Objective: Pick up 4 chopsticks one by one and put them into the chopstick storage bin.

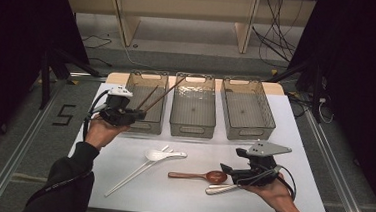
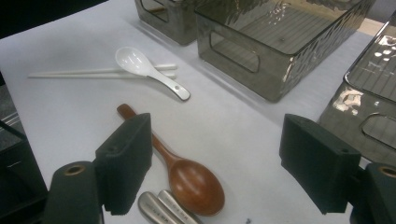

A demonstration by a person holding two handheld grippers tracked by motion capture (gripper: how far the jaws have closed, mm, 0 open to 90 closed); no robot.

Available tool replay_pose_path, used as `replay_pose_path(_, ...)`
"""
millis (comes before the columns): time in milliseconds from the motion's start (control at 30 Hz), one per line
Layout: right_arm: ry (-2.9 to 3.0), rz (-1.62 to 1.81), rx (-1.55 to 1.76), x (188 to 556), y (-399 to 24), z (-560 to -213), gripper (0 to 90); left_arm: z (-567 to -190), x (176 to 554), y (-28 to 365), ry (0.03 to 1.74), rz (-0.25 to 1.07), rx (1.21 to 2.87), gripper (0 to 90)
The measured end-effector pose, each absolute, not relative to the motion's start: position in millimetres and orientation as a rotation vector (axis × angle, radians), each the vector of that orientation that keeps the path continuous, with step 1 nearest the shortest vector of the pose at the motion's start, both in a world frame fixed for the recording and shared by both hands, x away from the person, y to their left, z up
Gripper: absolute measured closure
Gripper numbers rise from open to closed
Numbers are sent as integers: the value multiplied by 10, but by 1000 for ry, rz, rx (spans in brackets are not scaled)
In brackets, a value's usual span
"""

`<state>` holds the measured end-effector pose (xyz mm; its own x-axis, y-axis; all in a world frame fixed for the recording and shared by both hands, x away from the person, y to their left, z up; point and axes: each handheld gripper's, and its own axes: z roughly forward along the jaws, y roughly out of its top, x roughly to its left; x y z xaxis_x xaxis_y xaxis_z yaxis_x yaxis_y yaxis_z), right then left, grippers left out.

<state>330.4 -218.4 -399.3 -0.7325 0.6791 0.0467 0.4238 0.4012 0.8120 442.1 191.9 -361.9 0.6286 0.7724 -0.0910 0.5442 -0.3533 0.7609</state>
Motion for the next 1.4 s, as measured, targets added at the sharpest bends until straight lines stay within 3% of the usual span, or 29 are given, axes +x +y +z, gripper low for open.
replay_pose_path(667,2386,1247,947,3277,-2160,-3988,268,-3809,4879,2191,1259,399,2004,831)
replay_pose_path(1400,2400,1246,937,3277,-2153,-3988,268,-3967,5043,2204,1413,388,1997,814)
